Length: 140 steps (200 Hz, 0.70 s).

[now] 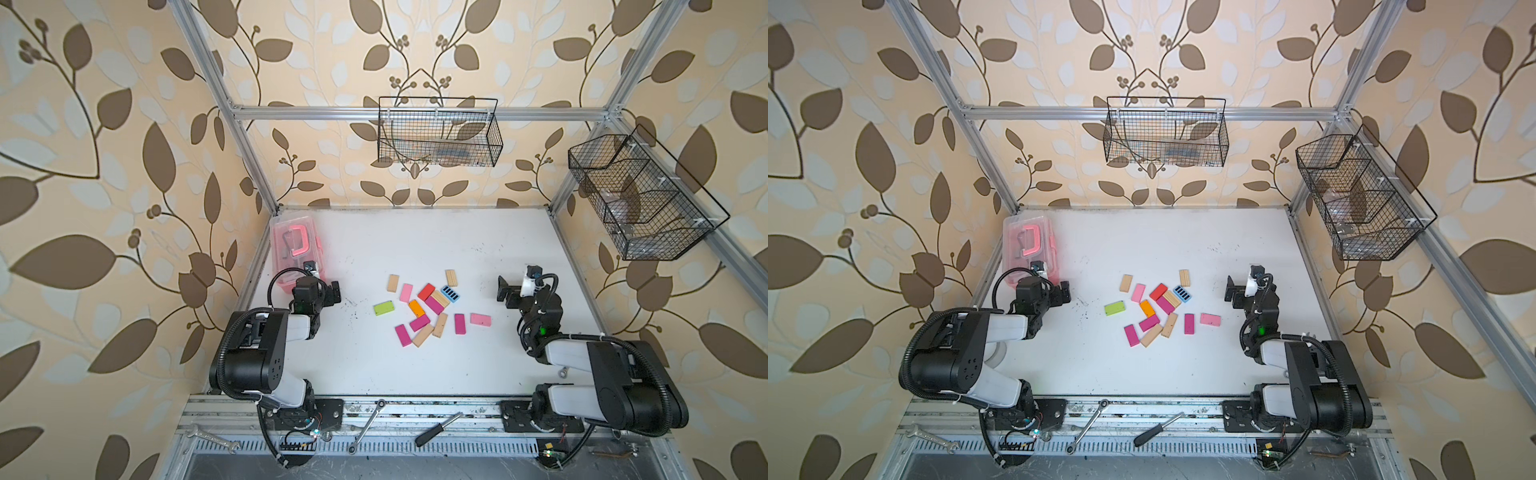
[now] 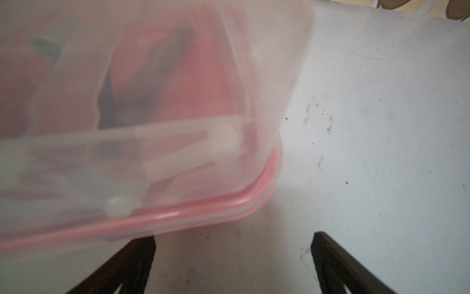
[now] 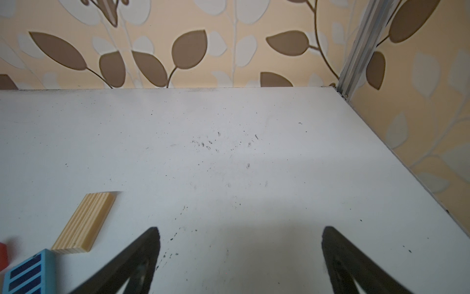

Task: Assemble the number 7 with building blocks
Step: Move the building block to the center of the board.

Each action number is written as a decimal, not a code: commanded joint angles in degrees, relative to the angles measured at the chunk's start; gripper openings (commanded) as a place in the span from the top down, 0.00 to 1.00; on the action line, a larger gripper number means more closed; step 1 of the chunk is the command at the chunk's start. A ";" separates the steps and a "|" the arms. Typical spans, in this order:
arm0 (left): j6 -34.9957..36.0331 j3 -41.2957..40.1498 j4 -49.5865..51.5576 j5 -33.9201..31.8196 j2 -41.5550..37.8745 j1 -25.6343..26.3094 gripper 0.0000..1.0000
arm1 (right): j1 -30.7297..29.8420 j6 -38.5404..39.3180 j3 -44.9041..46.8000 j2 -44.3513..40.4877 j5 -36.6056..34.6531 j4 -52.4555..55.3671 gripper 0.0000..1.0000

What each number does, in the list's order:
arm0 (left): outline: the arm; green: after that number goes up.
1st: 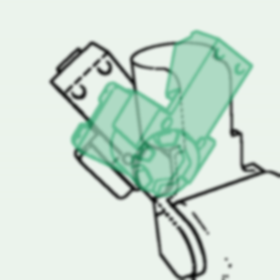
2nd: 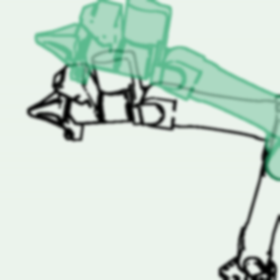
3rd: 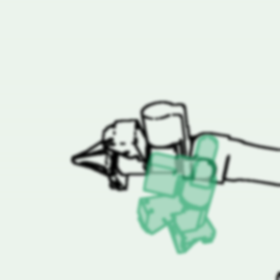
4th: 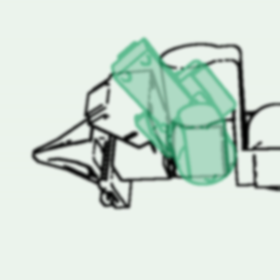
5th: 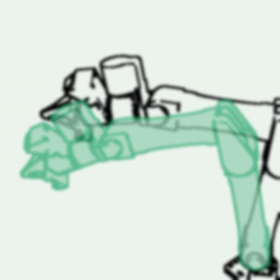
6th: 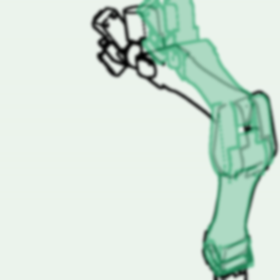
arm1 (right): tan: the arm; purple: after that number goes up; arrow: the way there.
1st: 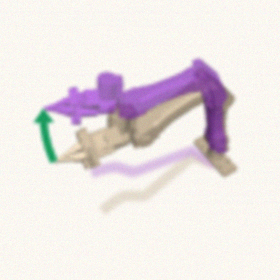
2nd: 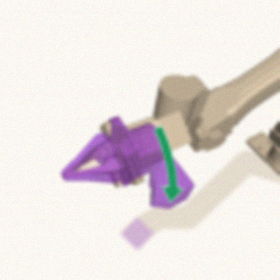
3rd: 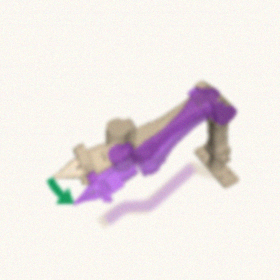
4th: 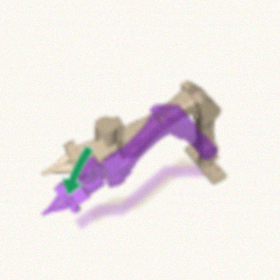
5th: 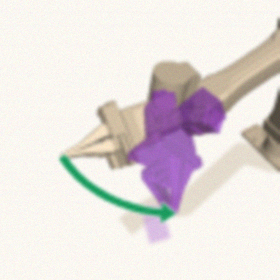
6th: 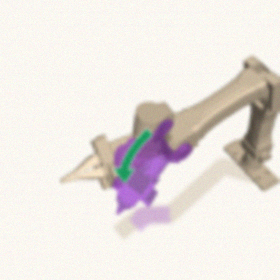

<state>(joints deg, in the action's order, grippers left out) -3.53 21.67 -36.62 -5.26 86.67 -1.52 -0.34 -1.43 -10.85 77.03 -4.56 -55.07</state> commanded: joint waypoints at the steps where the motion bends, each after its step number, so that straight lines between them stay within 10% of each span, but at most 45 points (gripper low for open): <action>1: -0.71 2.20 -2.25 -7.77 -1.78 0.26 0.01 | -0.85 0.64 -0.66 -0.08 -1.52 -0.38 0.00; 60: -5.02 10.88 17.81 -22.24 -7.33 3.54 0.01 | -1.10 0.91 -0.95 -0.43 -2.03 -0.23 0.00; 140: -13.75 24.19 48.16 -30.38 -15.86 18.05 0.01 | -8.52 1.24 -18.07 -10.41 -16.06 30.68 0.03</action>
<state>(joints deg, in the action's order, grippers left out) -11.79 41.06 -1.63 -33.32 71.99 13.30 -6.52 -1.17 -23.73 71.35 -15.46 -35.53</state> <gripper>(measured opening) 0.989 0.968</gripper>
